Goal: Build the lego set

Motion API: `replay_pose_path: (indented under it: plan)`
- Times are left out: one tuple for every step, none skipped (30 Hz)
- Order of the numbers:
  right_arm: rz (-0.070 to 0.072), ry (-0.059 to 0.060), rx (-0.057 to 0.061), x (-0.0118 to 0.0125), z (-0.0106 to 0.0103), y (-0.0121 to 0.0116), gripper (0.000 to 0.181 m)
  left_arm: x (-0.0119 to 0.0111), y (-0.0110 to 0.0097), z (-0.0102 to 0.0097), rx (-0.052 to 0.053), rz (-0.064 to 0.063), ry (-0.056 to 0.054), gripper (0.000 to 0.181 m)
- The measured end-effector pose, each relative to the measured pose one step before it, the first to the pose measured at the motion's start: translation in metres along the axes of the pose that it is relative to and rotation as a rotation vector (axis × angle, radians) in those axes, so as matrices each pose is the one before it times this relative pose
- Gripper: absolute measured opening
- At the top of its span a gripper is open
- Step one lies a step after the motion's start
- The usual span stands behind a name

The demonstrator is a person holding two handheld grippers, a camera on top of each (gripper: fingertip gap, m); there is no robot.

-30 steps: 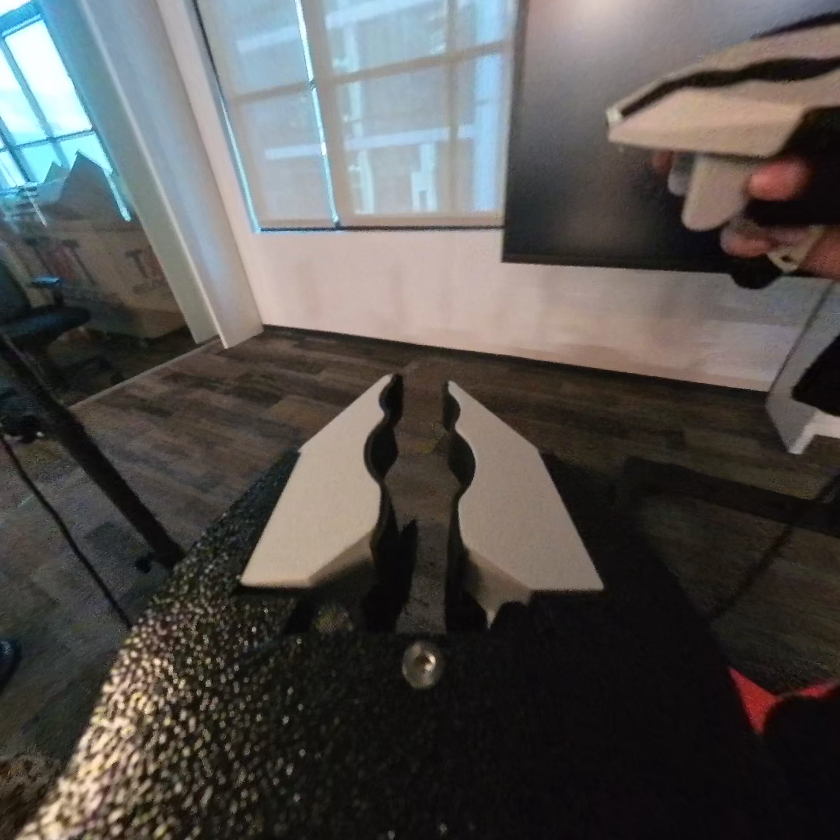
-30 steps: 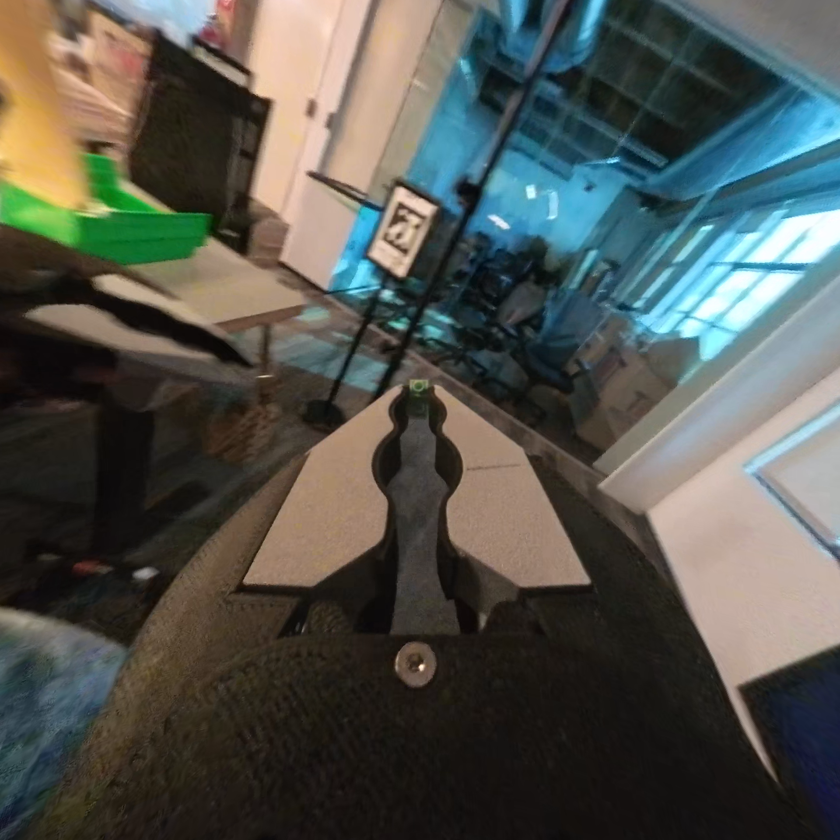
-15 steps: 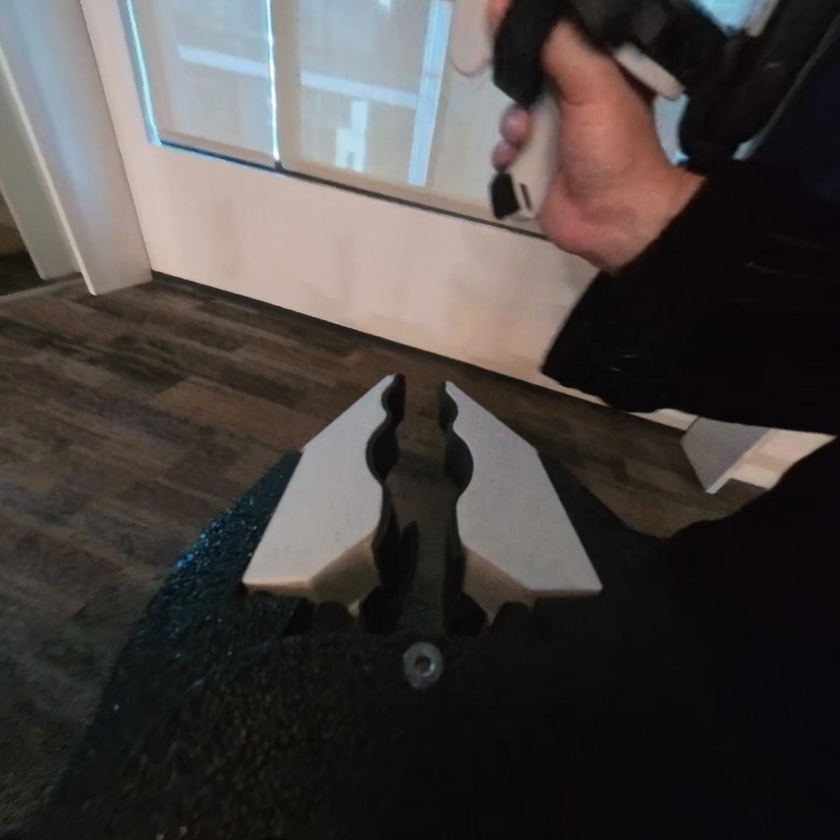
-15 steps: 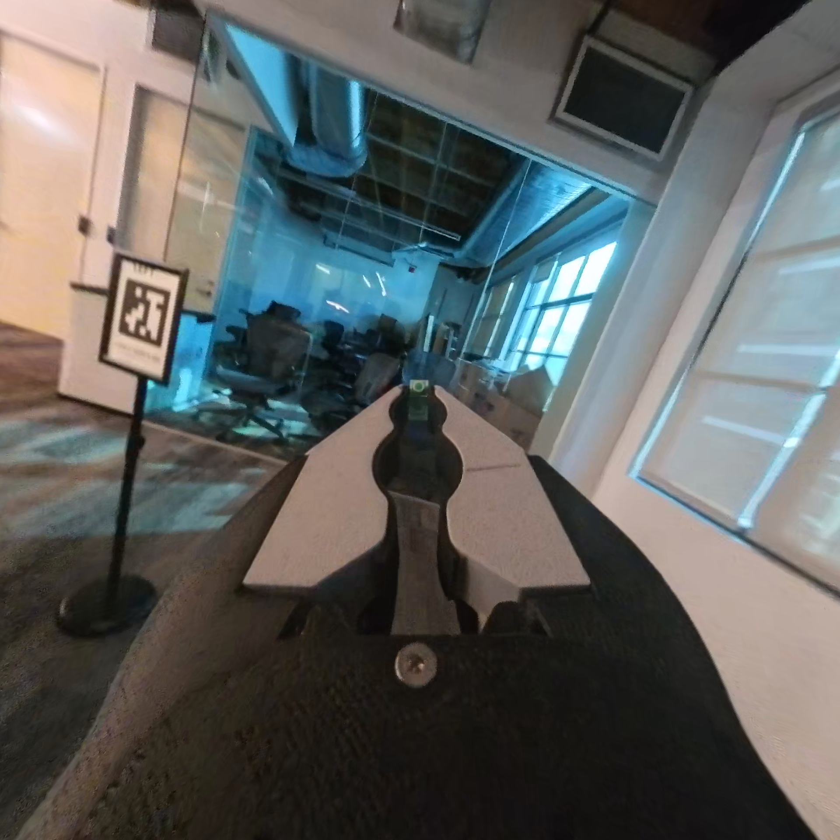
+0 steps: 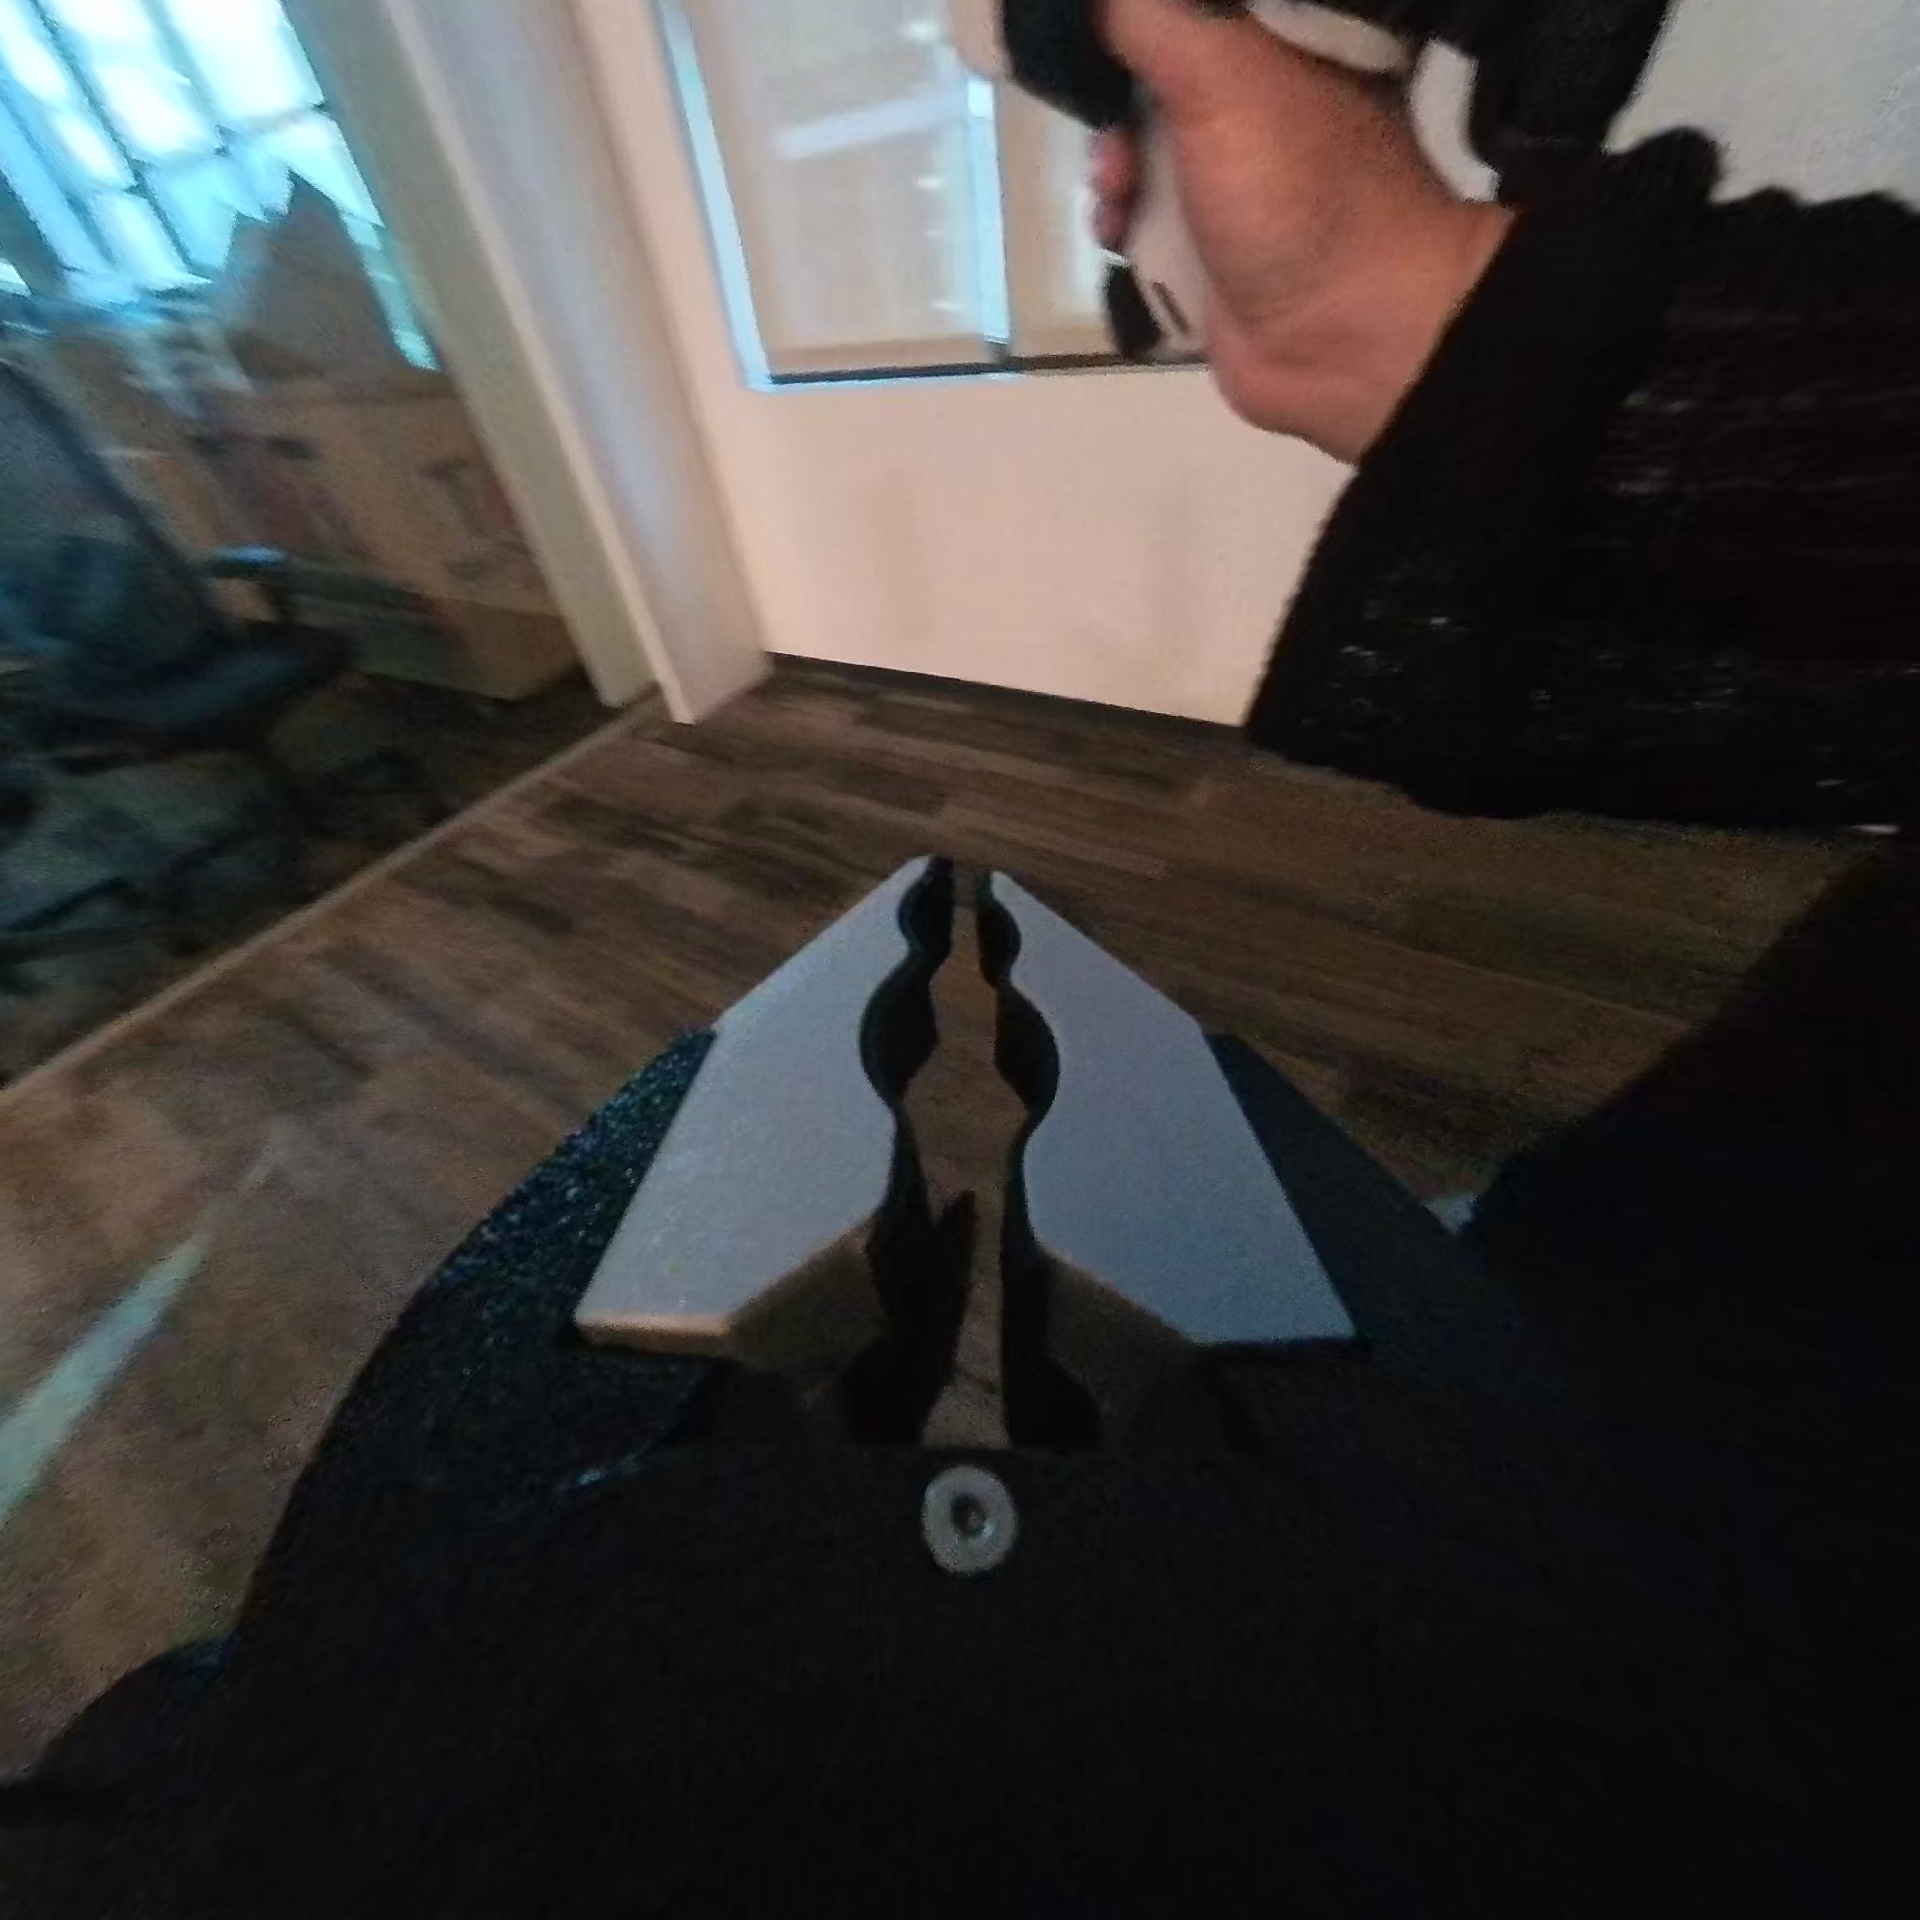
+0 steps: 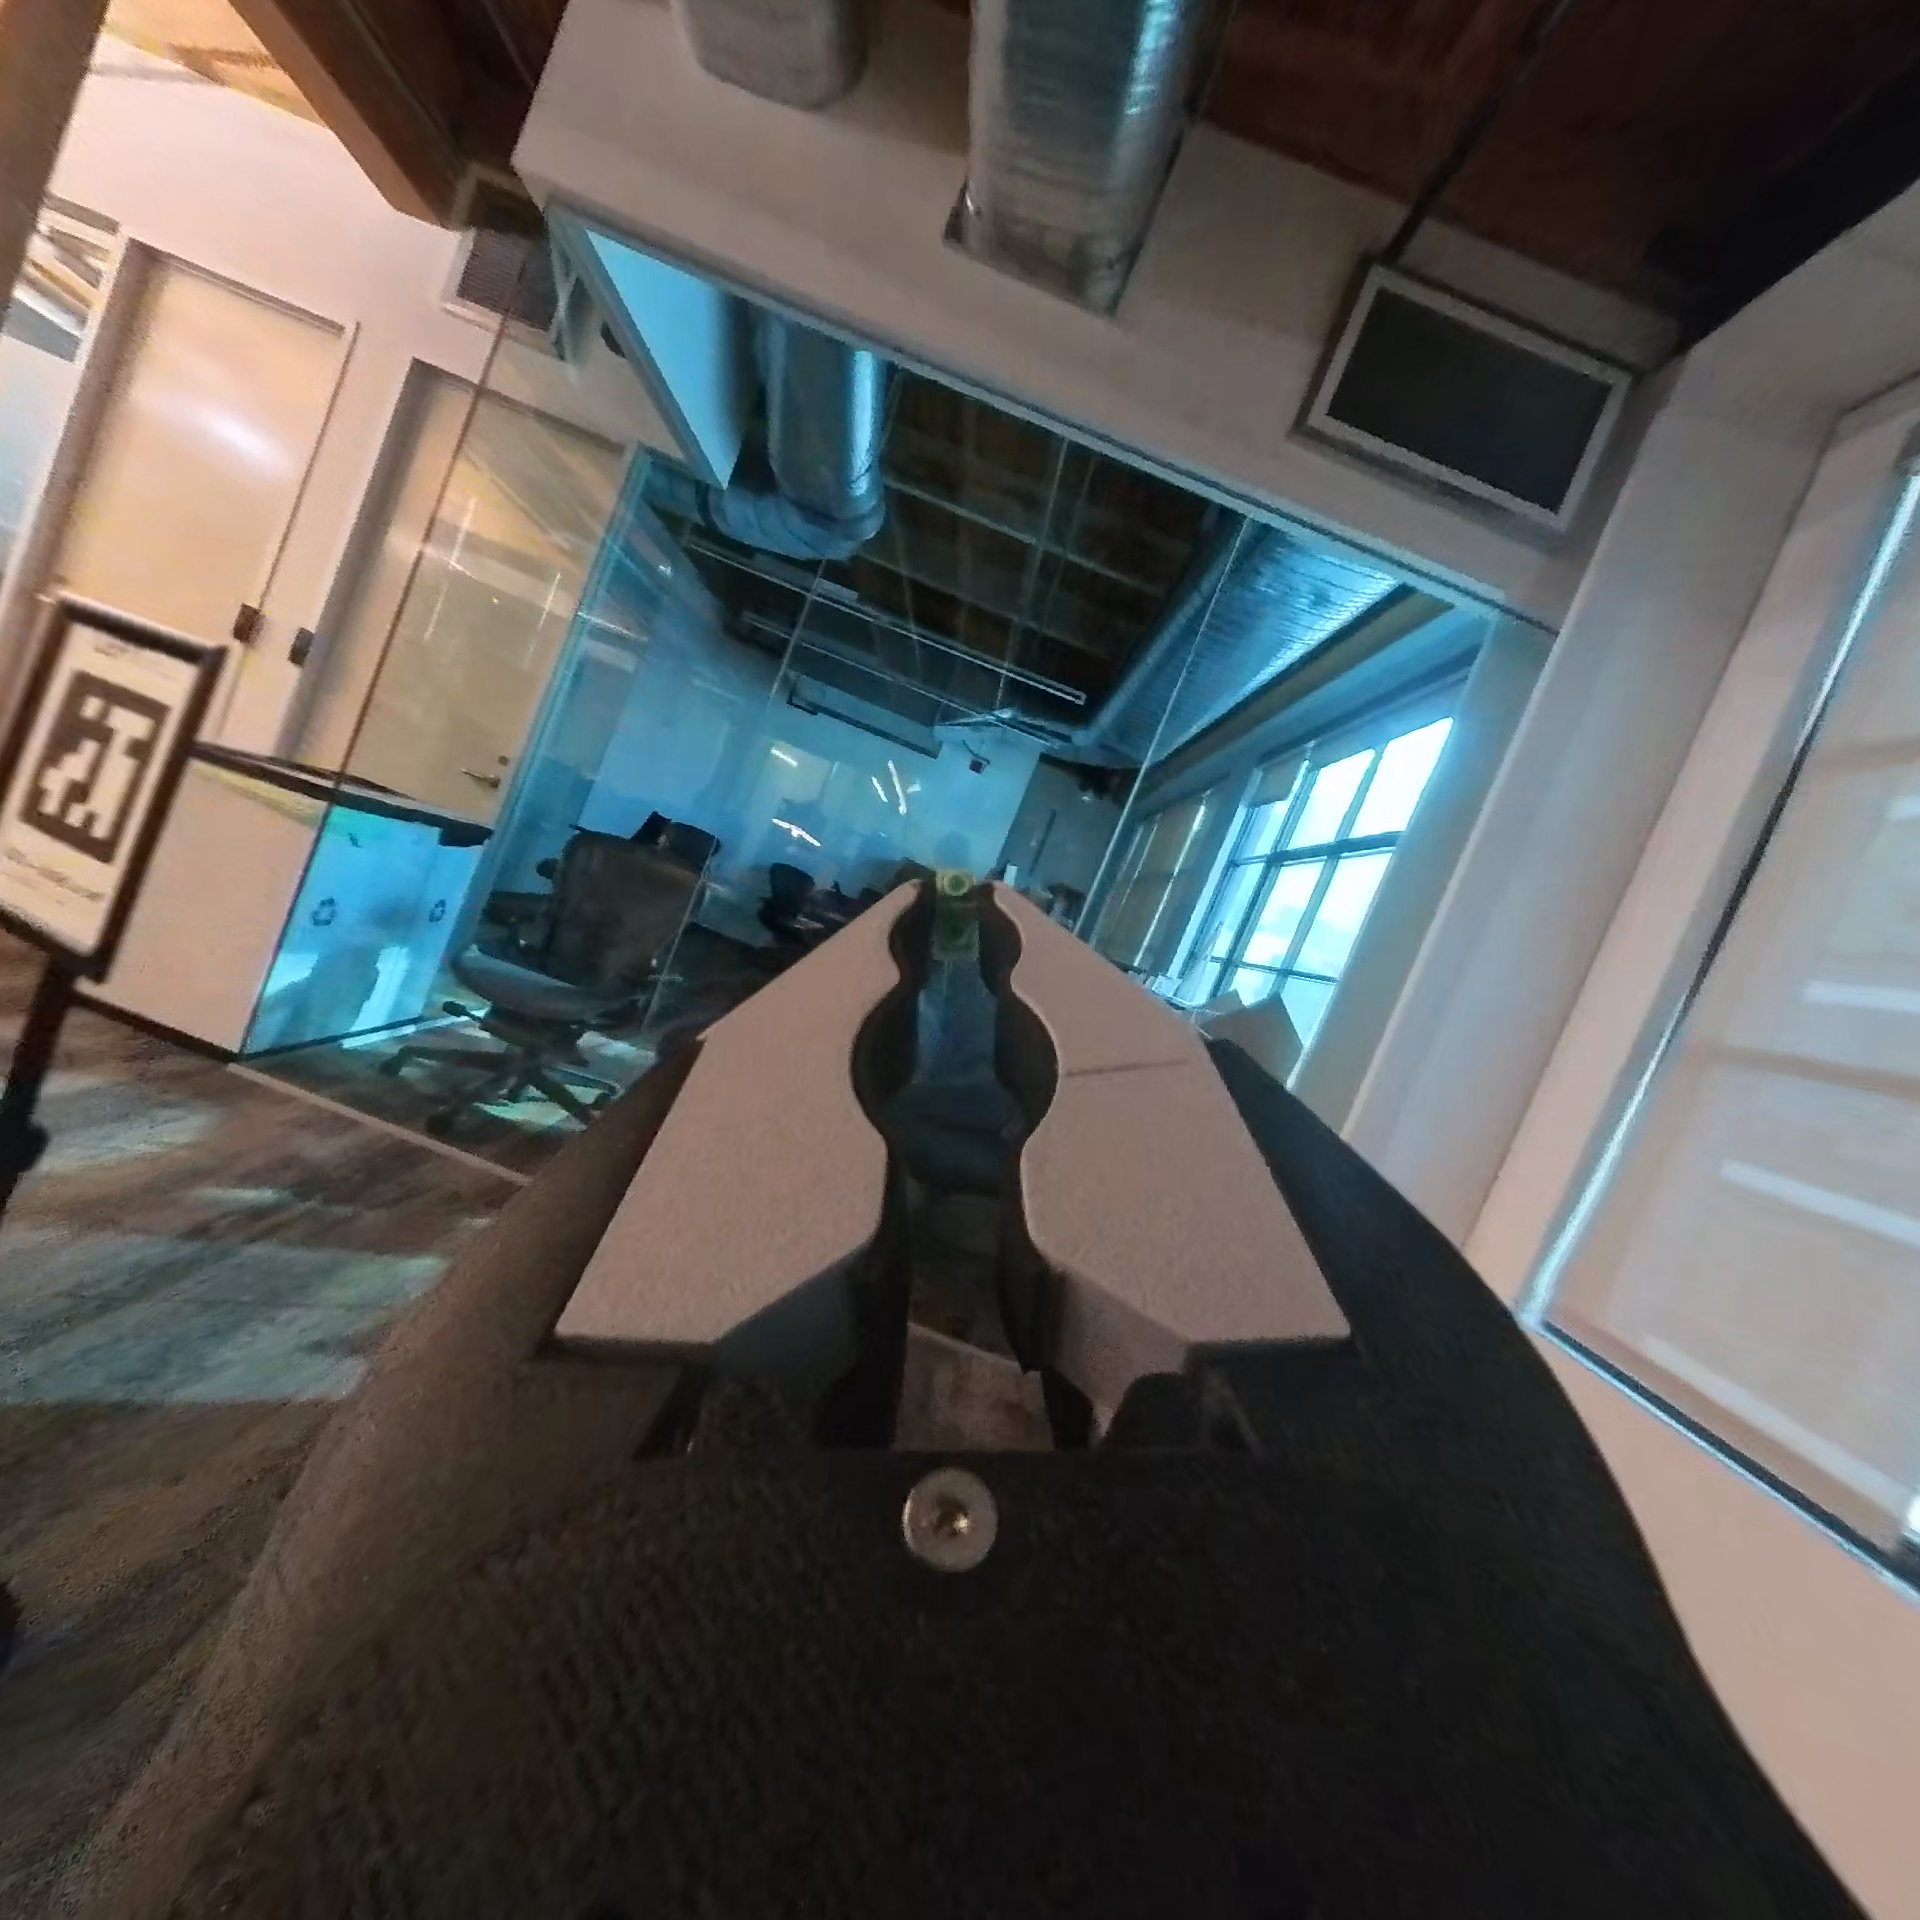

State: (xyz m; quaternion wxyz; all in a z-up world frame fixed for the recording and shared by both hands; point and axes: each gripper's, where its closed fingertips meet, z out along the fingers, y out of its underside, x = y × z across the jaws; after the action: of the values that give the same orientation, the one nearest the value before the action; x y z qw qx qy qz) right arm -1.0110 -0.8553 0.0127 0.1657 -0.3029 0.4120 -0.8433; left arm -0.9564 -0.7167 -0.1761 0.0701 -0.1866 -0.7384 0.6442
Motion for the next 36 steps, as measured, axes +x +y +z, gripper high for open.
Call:
replay_pose_path:
  plan:
    - [0.0133, 0.0012, 0.0053, 0.00911, 0.01363, 0.01362, 0.007, -0.02029, -0.00067, 0.00989, 0.0106, 0.0141, -0.0703, 0.002]
    - [0.0203, -0.0033, 0.0080, 0.00897, 0.01572, 0.01384, 0.007, -0.02126, -0.00013, 0.01206, 0.0061, 0.0163, -0.0781, 0.001]
    - [0.0207, -0.0105, 0.0103, 0.01296, 0.02108, 0.01757, 0.007, -0.02146, -0.00042, 0.01225, 0.0035, 0.0145, -0.0866, 0.001]
    - [0.0150, -0.0197, 0.0109, 0.00921, 0.01993, 0.01553, 0.006, -0.02053, -0.00091, 0.01294, 0.0046, 0.0081, -0.0918, 0.001]
    - [0.0099, -0.0252, 0.0099, 0.00650, 0.01913, 0.01395, 0.006, -0.01883, -0.00159, 0.01298, 0.0067, 0.0030, -0.0902, 0.000]
    - [0.0078, -0.0345, 0.0064, 0.00474, 0.01923, 0.01349, 0.007, -0.01799, -0.00106, 0.01295, 0.0027, -0.0020, -0.0943, 0.000]
    - [0.0075, -0.0444, -0.0031, 0.00386, 0.01984, 0.01430, 0.007, -0.01695, 0.00034, 0.01285, -0.0096, -0.0073, -0.0981, 0.000]
    - [0.0054, -0.0418, -0.0066, 0.00518, 0.01901, 0.01238, 0.007, -0.01434, 0.00122, 0.01260, -0.0201, -0.0091, -0.0879, 0.000]
    - [0.0042, -0.0387, -0.0052, 0.00638, 0.01829, 0.01118, 0.007, -0.01110, 0.00092, 0.01340, -0.0200, -0.0162, -0.0741, 0.000]
    - [0.0060, -0.0463, -0.0080, 0.00558, 0.01764, 0.01027, 0.007, -0.00927, -0.00141, 0.01239, -0.0145, -0.0314, -0.0578, 0.000]
    - [0.0050, -0.0669, -0.0121, 0.00215, 0.01675, 0.00965, 0.007, -0.00848, -0.00387, 0.01133, -0.0020, -0.0479, -0.0485, 0.000]
    - [0.0019, -0.0828, -0.0160, -0.00106, 0.01559, 0.01035, 0.007, -0.00939, -0.00511, 0.00907, 0.0110, -0.0536, -0.0457, 0.000]
    - [-0.0009, -0.0639, -0.0106, 0.00035, 0.01396, 0.00992, 0.007, -0.01019, -0.00485, 0.00593, 0.0175, -0.0457, -0.0494, 0.000]
    - [-0.0006, -0.0399, 0.0008, 0.00147, 0.01312, 0.00860, 0.007, -0.01022, -0.00301, 0.00301, 0.0163, -0.0274, -0.0518, 0.000]
    - [0.0067, -0.0394, 0.0039, -0.00108, 0.01315, 0.00834, 0.007, -0.00958, -0.00042, 0.00029, 0.0081, -0.0053, -0.0518, 0.000]
    - [0.0160, -0.0436, 0.0049, -0.00441, 0.01361, 0.00790, 0.007, -0.00923, 0.00208, -0.00203, -0.0009, 0.0105, -0.0515, 0.000]
    - [0.0220, -0.0494, 0.0074, -0.00790, 0.01420, 0.00691, 0.006, -0.00788, 0.00418, -0.00220, -0.0129, 0.0183, -0.0403, 0.000]
    - [0.0252, -0.0584, 0.0056, -0.01089, 0.01529, 0.00600, 0.006, -0.00652, 0.00513, -0.00234, -0.0263, 0.0168, -0.0256, 0.000]
    - [0.0279, -0.0688, 0.0005, -0.01478, 0.01605, 0.00615, 0.006, -0.00528, 0.00565, -0.00135, -0.0315, 0.0103, -0.0139, 0.000]
    - [0.0300, -0.0750, 0.0017, -0.01687, 0.01665, 0.00544, 0.006, -0.00661, 0.00466, -0.00011, -0.0246, 0.0048, -0.0156, 0.000]
    - [0.0277, -0.0785, 0.0110, -0.01798, 0.01746, 0.00406, 0.006, -0.00924, 0.00222, 0.00089, -0.0119, 0.0034, -0.0291, 0.000]
    - [0.0210, -0.0818, 0.0172, -0.01872, 0.01825, 0.00417, 0.007, -0.01173, 0.00029, 0.00279, 0.0005, 0.0035, -0.0407, 0.000]
    - [0.0157, -0.0756, 0.0152, -0.01761, 0.01962, 0.00487, 0.006, -0.01229, 0.00029, 0.00342, 0.0080, 0.0014, -0.0442, 0.000]
    - [0.0151, -0.0631, 0.0094, -0.01505, 0.02121, 0.00549, 0.006, -0.01377, -0.00138, 0.00584, 0.0116, -0.0034, -0.0411, 0.000]
    - [0.0168, -0.0573, 0.0045, -0.01358, 0.02246, 0.00568, 0.007, -0.01416, -0.00101, 0.00739, 0.0125, -0.0066, -0.0372, 0.000]
    - [0.0184, -0.0553, 0.0045, -0.01246, 0.02380, 0.00482, 0.007, -0.01424, 0.00004, 0.00900, 0.0117, -0.0061, -0.0343, 0.000]
    - [0.0161, -0.0530, 0.0079, -0.01119, 0.02474, 0.00321, 0.007, -0.01556, 0.00057, 0.01048, 0.0110, -0.0036, -0.0320, 0.000]
    - [0.0053, -0.0496, 0.0145, -0.00971, 0.02544, 0.00139, 0.007, -0.01652, 0.00110, 0.01157, 0.0110, -0.0014, -0.0318, 0.000]
    - [-0.0105, -0.0456, 0.0187, -0.00759, 0.02441, -0.00001, 0.006, -0.01795, 0.00189, 0.01315, 0.0118, 0.0006, -0.0313, 0.000]
    - [-0.0227, -0.0366, 0.0175, -0.00544, 0.02638, 0.00020, 0.006, -0.01916, 0.00306, 0.01622, 0.0123, 0.0046, -0.0300, 0.000]
    - [-0.0239, -0.0250, 0.0161, -0.00205, 0.02540, 0.00026, 0.006, -0.01973, 0.00254, 0.01700, 0.0112, 0.0063, -0.0284, 0.000]
    - [-0.0173, -0.0210, 0.0151, -0.00064, 0.02394, 0.00078, 0.006, -0.01964, 0.00233, 0.01832, 0.0119, 0.0065, -0.0243, 0.000]
    - [-0.0098, -0.0255, 0.0152, -0.00007, 0.02828, 0.00254, 0.006, -0.01900, 0.00220, 0.01931, 0.0135, 0.0067, -0.0179, 0.000]
    - [-0.0030, -0.0286, 0.0156, 0.00057, 0.02676, 0.00310, 0.006, -0.01949, 0.00239, 0.01953, 0.0116, 0.0025, -0.0205, 0.000]
    - [0.0079, -0.0288, 0.0077, 0.00168, 0.02515, 0.00414, 0.006, -0.02048, 0.00240, 0.01955, 0.0041, -0.0086, -0.0277, 0.000]
    - [0.0141, -0.0299, -0.0089, 0.00420, 0.03029, 0.00575, 0.007, -0.01941, 0.00146, 0.02020, -0.0094, -0.0140, -0.0219, 0.000]
